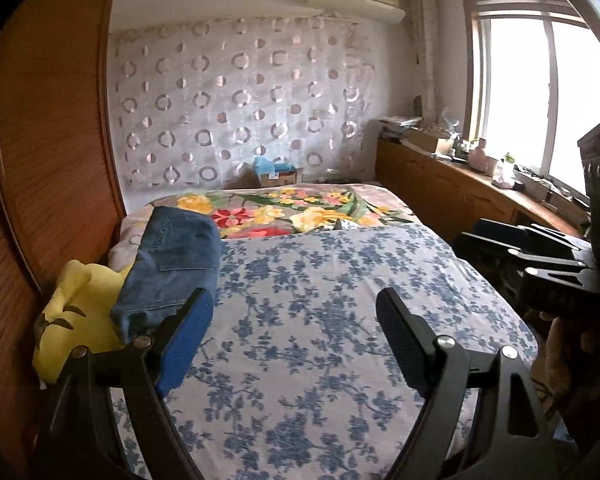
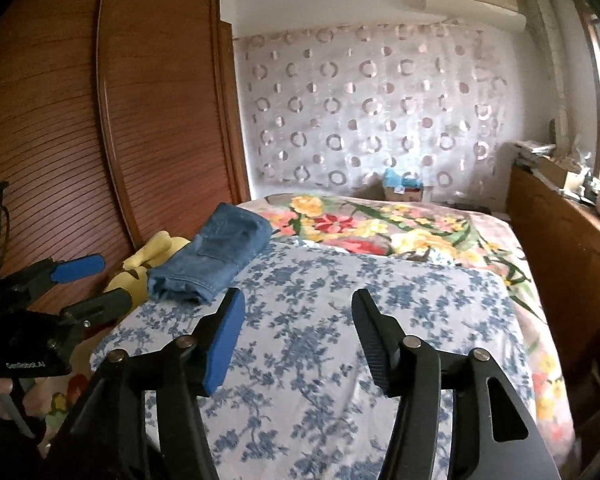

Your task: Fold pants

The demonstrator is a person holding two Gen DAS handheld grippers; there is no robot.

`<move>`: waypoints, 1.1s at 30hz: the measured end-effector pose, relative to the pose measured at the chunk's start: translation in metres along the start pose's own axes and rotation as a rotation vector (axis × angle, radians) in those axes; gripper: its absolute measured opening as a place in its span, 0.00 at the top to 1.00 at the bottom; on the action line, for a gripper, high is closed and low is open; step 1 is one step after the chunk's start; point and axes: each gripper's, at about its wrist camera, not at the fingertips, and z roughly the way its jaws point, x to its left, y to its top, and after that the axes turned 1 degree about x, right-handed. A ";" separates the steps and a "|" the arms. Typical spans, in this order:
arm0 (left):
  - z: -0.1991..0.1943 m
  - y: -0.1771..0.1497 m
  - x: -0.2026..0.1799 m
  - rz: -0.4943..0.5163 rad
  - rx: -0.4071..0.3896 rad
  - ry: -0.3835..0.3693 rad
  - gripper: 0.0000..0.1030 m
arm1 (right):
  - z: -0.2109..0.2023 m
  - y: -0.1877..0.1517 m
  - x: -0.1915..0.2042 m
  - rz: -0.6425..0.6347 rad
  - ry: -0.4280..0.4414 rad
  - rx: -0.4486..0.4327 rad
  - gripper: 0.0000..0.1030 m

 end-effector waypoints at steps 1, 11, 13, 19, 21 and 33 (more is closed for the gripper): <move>-0.001 0.000 -0.003 0.002 -0.001 -0.001 0.18 | -0.003 -0.002 0.001 0.002 -0.009 -0.001 0.40; 0.000 0.004 -0.035 0.005 0.006 -0.013 0.18 | -0.028 -0.014 0.000 0.069 -0.085 -0.027 0.31; -0.001 0.007 -0.042 0.008 0.001 -0.016 0.18 | -0.034 -0.014 -0.001 0.074 -0.097 -0.037 0.31; -0.014 0.023 -0.062 0.028 -0.036 -0.031 0.18 | -0.053 -0.013 0.001 0.079 -0.145 -0.061 0.31; -0.019 0.026 -0.066 0.029 -0.050 -0.036 0.18 | -0.059 -0.014 0.004 0.078 -0.163 -0.071 0.30; -0.067 0.042 -0.062 0.012 -0.132 0.013 0.18 | -0.090 -0.008 0.037 0.058 -0.171 -0.149 0.22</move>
